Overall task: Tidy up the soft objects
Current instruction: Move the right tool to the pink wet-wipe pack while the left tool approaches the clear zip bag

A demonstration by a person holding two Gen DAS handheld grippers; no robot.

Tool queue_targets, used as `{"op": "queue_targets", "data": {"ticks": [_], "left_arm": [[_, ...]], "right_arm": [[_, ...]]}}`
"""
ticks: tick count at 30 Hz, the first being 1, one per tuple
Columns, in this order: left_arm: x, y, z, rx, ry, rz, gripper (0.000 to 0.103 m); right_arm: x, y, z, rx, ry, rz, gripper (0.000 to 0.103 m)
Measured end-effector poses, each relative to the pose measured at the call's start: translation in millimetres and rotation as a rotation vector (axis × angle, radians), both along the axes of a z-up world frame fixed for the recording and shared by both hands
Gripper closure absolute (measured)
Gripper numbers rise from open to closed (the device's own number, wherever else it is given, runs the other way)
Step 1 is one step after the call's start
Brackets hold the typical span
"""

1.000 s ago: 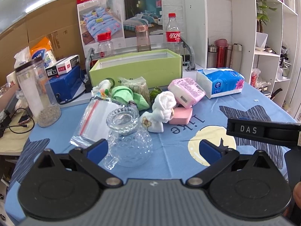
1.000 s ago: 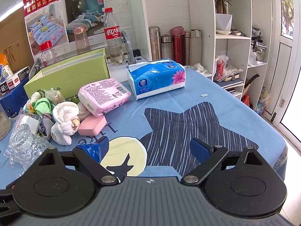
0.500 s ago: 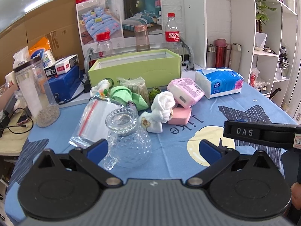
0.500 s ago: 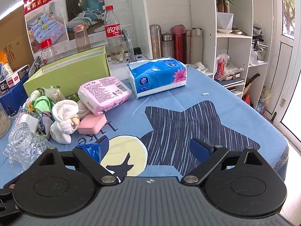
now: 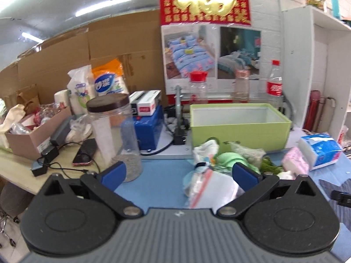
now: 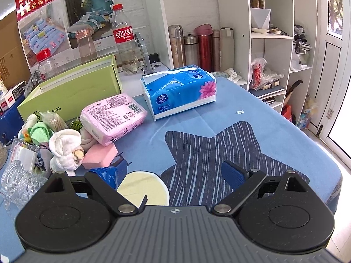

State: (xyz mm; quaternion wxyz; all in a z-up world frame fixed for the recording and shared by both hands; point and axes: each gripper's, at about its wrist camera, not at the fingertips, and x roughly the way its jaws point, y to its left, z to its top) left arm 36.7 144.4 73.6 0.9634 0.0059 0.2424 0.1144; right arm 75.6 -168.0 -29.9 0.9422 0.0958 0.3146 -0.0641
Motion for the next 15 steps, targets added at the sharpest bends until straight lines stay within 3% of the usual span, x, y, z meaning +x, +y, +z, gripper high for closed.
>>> {"op": "queue_targets", "data": {"ticks": [5, 10, 15], "left_arm": [[38.1, 35.3, -27.7, -0.014, 0.113, 0.103, 0.001], [70.0, 32.1, -51.0, -0.060, 0.201, 0.050, 0.001], [102.1, 10.9, -58.0, -0.076, 0.236, -0.039, 0.001]], "right_arm": [[25.5, 3.4, -2.3, -0.002, 0.027, 0.010, 0.023], [50.7, 9.3, -5.4, -0.008, 0.054, 0.032, 0.023], [61.0, 17.6, -4.8, -0.043, 0.058, 0.060, 0.023]]}}
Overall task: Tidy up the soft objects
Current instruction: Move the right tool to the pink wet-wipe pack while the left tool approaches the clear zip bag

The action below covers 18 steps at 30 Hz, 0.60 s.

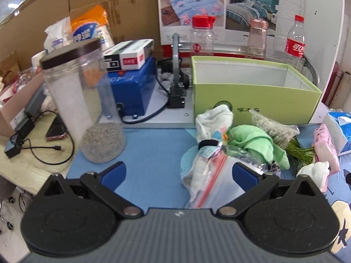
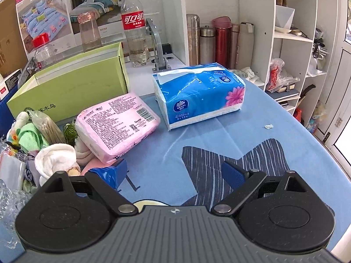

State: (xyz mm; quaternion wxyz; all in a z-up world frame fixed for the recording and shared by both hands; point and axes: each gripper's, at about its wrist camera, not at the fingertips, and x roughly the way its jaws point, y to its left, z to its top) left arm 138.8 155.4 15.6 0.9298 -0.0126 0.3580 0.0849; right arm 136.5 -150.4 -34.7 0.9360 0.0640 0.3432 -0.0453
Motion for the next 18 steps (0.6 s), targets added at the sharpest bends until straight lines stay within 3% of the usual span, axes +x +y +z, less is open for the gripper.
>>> {"op": "queue_targets", "data": {"ticks": [6, 11, 18], "left_arm": [[40.5, -22.8, -1.6, 0.002, 0.018, -0.083, 0.001], [65.8, -28.4, -24.7, 0.052, 0.105, -0.124, 0.001], [42.6, 18.9, -39.3, -0.066, 0.126, -0.081, 0.001]], "right_arm": [[6.1, -3.0, 4.6, -0.009, -0.021, -0.011, 0.023], [10.4, -7.7, 4.1, 0.004, -0.024, -0.022, 0.023], [12.0, -6.6, 2.8, 0.000, -0.013, -0.023, 0.023]]}}
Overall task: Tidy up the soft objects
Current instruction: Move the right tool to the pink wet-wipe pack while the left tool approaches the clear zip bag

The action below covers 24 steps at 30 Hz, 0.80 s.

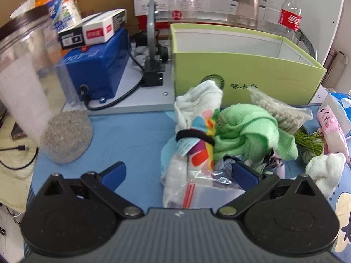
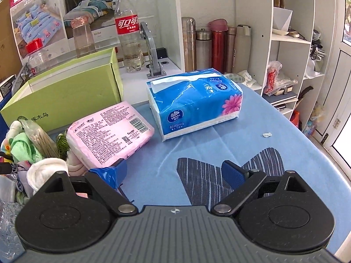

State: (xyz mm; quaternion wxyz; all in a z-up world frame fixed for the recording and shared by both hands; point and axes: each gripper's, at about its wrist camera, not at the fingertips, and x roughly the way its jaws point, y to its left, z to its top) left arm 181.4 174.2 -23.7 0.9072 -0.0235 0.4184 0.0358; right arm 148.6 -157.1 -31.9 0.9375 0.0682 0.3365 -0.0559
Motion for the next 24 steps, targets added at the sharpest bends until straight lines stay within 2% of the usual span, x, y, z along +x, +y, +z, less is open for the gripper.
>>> {"op": "queue_targets", "data": {"ticks": [2, 6, 8, 11, 13, 15, 18, 20, 24], "left_arm": [[-12.0, 15.2, -1.5, 0.011, 0.000, 0.051, 0.001], [-33.5, 40.9, -10.7, 0.149, 0.042, 0.170, 0.001], [-43.7, 56.1, -10.6, 0.116, 0.048, 0.206, 0.001], [-55.3, 71.6, 1.8, -0.026, 0.001, 0.230, 0.001], [-55.4, 71.9, 10.8, -0.088, -0.035, 0.236, 0.001], [-50.5, 66.2, 16.4, -0.097, -0.056, 0.225, 0.001], [-38.9, 51.4, 16.4, -0.095, -0.055, 0.199, 0.001], [-36.3, 46.0, 14.2, -0.117, -0.048, 0.181, 0.001], [-36.3, 44.1, 10.8, -0.120, -0.048, 0.164, 0.001]], "right_arm": [[-0.4, 2.3, 0.7, -0.001, -0.001, 0.005, 0.023], [-0.9, 12.2, -0.4, -0.004, 0.007, 0.030, 0.023], [-2.0, 18.0, -0.7, -0.009, 0.009, 0.050, 0.023], [-1.0, 22.4, 4.3, 0.002, -0.010, 0.070, 0.023], [4.9, 21.3, 12.7, 0.043, -0.038, 0.073, 0.023], [15.6, 19.8, 21.2, 0.107, -0.064, 0.064, 0.023], [39.6, 24.9, 27.9, 0.152, -0.079, 0.033, 0.023], [55.3, 33.7, 28.0, 0.148, -0.079, 0.017, 0.023], [74.7, 52.0, 14.7, 0.066, -0.029, -0.048, 0.023]]}}
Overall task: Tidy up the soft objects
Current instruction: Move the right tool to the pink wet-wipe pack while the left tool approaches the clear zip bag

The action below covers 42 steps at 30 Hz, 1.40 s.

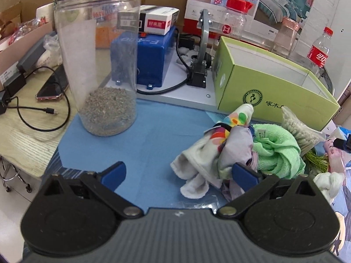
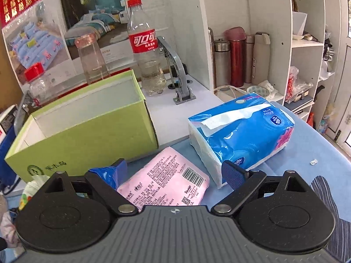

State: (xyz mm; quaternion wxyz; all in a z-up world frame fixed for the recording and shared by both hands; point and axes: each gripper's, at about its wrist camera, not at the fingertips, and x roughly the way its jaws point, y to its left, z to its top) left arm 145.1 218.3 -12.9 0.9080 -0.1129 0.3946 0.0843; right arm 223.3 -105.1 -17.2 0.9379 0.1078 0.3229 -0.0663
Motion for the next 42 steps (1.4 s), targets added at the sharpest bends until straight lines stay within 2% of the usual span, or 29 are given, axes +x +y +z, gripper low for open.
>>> {"op": "queue_targets", "data": {"ticks": [2, 5, 8, 12, 15, 17, 19, 22, 24, 27, 31, 35, 37, 39, 42], "left_arm": [[-1.1, 2.6, -0.9, 0.004, -0.002, -0.003, 0.001], [-3.3, 7.9, -2.1, -0.006, -0.008, -0.001, 0.001], [-5.8, 10.7, -3.4, -0.017, -0.009, 0.004, 0.001], [-10.0, 11.7, -2.5, -0.021, -0.017, 0.015, 0.001], [-12.1, 11.2, 1.5, -0.015, -0.023, 0.024, 0.001], [-15.2, 11.2, 5.2, -0.008, -0.030, 0.028, 0.001], [-20.1, 11.9, 8.9, 0.007, -0.040, 0.038, 0.001], [-25.3, 14.6, 10.9, 0.027, -0.047, 0.060, 0.001], [-25.4, 17.4, 9.8, 0.028, -0.043, 0.073, 0.001], [-20.7, 19.3, 7.5, 0.020, -0.031, 0.080, 0.001], [-17.7, 12.7, 6.2, 0.033, -0.031, 0.061, 0.001], [-19.2, 7.9, 5.9, 0.037, -0.035, 0.040, 0.001], [-19.4, 7.6, 6.2, 0.042, -0.033, 0.041, 0.001], [-20.0, 9.1, 7.1, 0.038, -0.033, 0.046, 0.001], [-24.2, 12.0, 10.3, 0.038, -0.042, 0.062, 0.001]], "right_arm": [[-0.4, -1.3, -11.1, 0.001, 0.047, -0.008, 0.023], [-23.8, -18.5, -18.5, 0.028, 0.059, -0.036, 0.023], [-52.5, -41.4, -28.0, -0.006, 0.099, -0.044, 0.023], [-84.3, -72.5, -34.2, -0.074, 0.168, -0.130, 0.023], [-98.8, -76.2, -14.3, -0.013, 0.085, -0.064, 0.023], [-91.8, -70.8, 1.7, 0.011, 0.001, -0.027, 0.023], [-69.8, -68.2, 6.4, 0.002, -0.030, -0.021, 0.023], [-33.3, -75.5, -4.7, -0.029, 0.018, -0.056, 0.023], [-21.9, -86.1, -18.3, -0.046, 0.096, -0.109, 0.023], [-26.7, -97.8, -36.6, -0.013, 0.129, -0.099, 0.023], [-57.1, -107.5, -39.5, 0.097, 0.133, -0.065, 0.023], [-85.2, -102.6, -34.8, 0.084, 0.154, -0.038, 0.023], [-94.9, -100.5, -18.8, 0.075, 0.082, -0.034, 0.023], [-93.4, -94.5, -0.2, 0.066, -0.005, 0.027, 0.023], [-59.1, -90.2, 7.2, 0.057, 0.003, 0.107, 0.023]]}}
